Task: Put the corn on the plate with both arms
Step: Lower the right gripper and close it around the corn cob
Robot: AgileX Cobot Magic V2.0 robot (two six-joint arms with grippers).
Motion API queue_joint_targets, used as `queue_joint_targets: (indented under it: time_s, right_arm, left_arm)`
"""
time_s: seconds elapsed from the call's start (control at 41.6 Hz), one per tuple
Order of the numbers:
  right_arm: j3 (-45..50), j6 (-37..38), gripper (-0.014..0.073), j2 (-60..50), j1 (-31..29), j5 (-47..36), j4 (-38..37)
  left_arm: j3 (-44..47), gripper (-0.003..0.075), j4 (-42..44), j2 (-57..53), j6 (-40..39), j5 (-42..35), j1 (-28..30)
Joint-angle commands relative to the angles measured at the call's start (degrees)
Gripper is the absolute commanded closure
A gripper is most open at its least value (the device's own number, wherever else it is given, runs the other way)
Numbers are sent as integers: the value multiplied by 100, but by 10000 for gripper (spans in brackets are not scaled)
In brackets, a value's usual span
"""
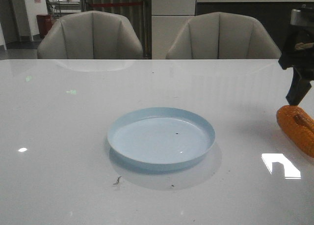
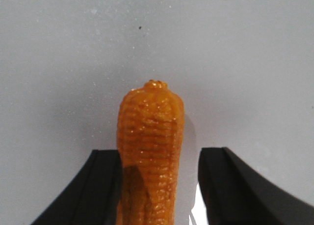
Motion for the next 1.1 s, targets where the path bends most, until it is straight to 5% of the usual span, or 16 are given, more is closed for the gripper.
queue_joint_targets:
  time_s: [0.0, 1.081]
  right_arm:
    - [-190, -44, 132, -35, -21, -293, 38]
    - [-190, -44, 113, 609, 102, -313, 203]
  left_arm:
    - [-166, 342, -27, -29, -10, -487, 1]
    - [-166, 342, -27, -29, -10, -474, 1]
